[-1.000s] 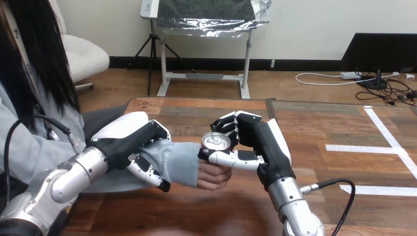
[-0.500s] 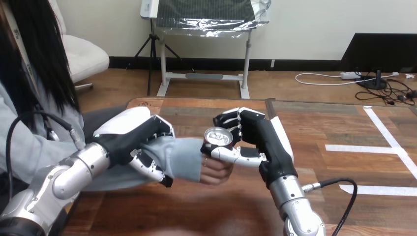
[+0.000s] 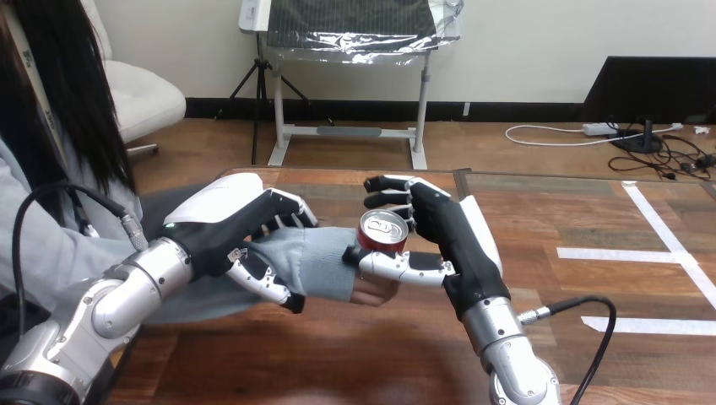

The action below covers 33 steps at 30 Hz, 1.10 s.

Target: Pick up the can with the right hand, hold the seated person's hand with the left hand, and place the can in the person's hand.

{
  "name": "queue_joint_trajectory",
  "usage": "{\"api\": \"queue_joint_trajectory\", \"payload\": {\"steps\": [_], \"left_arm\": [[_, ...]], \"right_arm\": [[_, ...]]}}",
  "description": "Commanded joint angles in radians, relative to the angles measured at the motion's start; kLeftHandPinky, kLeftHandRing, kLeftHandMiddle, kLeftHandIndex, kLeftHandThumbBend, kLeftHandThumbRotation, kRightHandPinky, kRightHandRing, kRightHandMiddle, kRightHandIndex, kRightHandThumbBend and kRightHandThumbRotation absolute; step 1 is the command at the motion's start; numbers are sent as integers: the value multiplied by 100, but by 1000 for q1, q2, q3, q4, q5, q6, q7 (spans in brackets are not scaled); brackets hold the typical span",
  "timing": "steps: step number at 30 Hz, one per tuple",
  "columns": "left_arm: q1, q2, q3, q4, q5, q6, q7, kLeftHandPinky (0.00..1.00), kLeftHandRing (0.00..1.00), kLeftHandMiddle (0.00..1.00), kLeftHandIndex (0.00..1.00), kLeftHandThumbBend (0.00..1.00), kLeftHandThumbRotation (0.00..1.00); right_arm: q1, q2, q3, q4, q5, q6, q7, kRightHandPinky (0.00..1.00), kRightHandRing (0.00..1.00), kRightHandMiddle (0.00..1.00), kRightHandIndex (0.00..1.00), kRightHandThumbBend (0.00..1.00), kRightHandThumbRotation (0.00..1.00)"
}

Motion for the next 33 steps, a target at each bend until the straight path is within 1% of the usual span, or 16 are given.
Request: {"api": "queue_joint_trajectory", "payload": {"steps": [1,3,6,7,10,12,14,18,20,24,27,28,31,33], "left_arm": [[-8,2,30,-14,-6,-15,44,61,71,76,78,99,23],[-5,4,30,-9,-4,-20,51,67,76,79,82,99,27],[3,5,32,-4,1,-30,77,73,81,82,86,100,31],[7,3,35,4,-7,-42,85,74,82,83,87,100,32],[14,0,41,15,-22,-58,95,81,86,86,90,100,34],[18,0,43,15,-27,-59,97,86,91,90,93,100,39],[25,0,48,15,-34,-66,101,89,93,92,95,100,42],[36,-5,60,21,-54,-84,113,91,96,95,98,100,48],[44,-12,70,30,-68,-108,132,91,97,97,99,100,51],[56,-29,88,42,-98,-145,155,91,97,98,100,100,53],[66,-39,102,46,-124,-170,158,91,98,99,100,100,55],[68,-44,108,54,-132,-195,170,90,98,99,100,100,55],[73,-57,121,69,-147,-246,198,90,97,99,100,100,56],[77,-64,129,76,-155,-268,209,90,97,99,100,100,57]], "right_arm": [[-80,-20,6,-37,-8,-14,2,77,79,79,83,91,23],[-80,-25,6,-37,-10,-13,4,81,82,81,86,94,28],[-78,-32,6,-37,-11,-16,8,85,85,83,88,96,32],[-78,-36,6,-37,-12,-18,10,86,85,84,89,97,33],[-76,-44,5,-40,-11,-19,14,89,88,86,92,99,38],[-75,-47,4,-43,-9,-17,17,91,90,88,94,99,42],[-73,-52,1,-46,-4,-19,23,92,91,89,95,100,44],[-73,-55,-7,-40,11,-31,35,94,93,91,97,100,47],[-73,-58,-10,-36,17,-39,40,95,94,92,98,100,49],[-71,-62,-16,-32,31,-48,51,95,95,94,98,100,51],[-70,-65,-20,-30,43,-54,60,96,96,95,99,100,52],[-70,-67,-22,-29,46,-62,62,96,96,95,99,100,52],[-69,-70,-29,-23,56,-81,69,97,97,95,99,100,54],[-69,-71,-33,-18,65,-91,77,97,97,95,99,100,54]]}}
